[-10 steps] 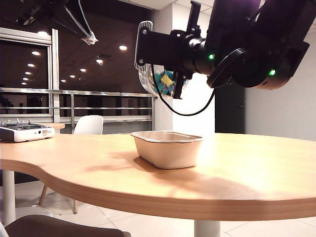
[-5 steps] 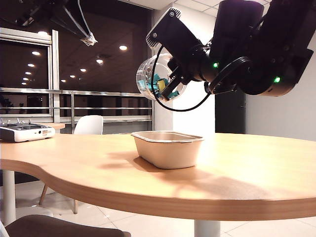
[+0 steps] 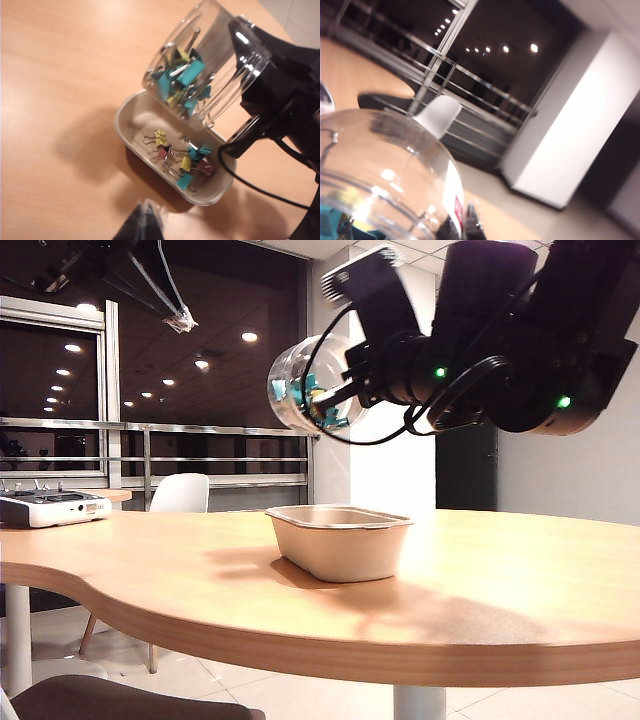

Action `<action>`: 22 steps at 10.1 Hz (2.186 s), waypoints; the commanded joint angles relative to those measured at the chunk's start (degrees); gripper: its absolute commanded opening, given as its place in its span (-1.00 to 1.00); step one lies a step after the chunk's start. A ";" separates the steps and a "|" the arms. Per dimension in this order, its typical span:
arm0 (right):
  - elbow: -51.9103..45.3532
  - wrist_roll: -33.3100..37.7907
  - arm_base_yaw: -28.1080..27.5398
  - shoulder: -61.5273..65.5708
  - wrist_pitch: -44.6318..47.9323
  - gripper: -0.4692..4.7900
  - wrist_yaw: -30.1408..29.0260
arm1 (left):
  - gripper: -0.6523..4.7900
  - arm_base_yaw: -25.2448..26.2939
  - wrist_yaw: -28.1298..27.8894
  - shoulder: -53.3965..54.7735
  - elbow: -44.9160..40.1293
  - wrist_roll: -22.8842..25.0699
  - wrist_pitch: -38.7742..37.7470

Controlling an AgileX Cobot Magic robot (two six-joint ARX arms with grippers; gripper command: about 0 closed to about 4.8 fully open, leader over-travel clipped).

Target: Pick up the box filled with clips, pour some clips from it into the rectangular paper box, and then put the clip box back on the table.

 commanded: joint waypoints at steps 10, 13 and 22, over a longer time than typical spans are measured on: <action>1.36 -40.17 -0.61 -1.16 2.23 -0.83 -4.81 | -0.78 -0.07 0.26 -0.22 0.17 -0.24 0.57; 0.39 -56.11 2.34 -1.18 2.23 -0.83 -4.22 | -0.78 -0.07 0.28 -0.22 0.17 -0.22 0.52; -1.27 -55.08 3.58 -1.27 2.10 -0.83 0.22 | -0.78 -0.07 0.31 -0.22 0.17 -0.26 0.46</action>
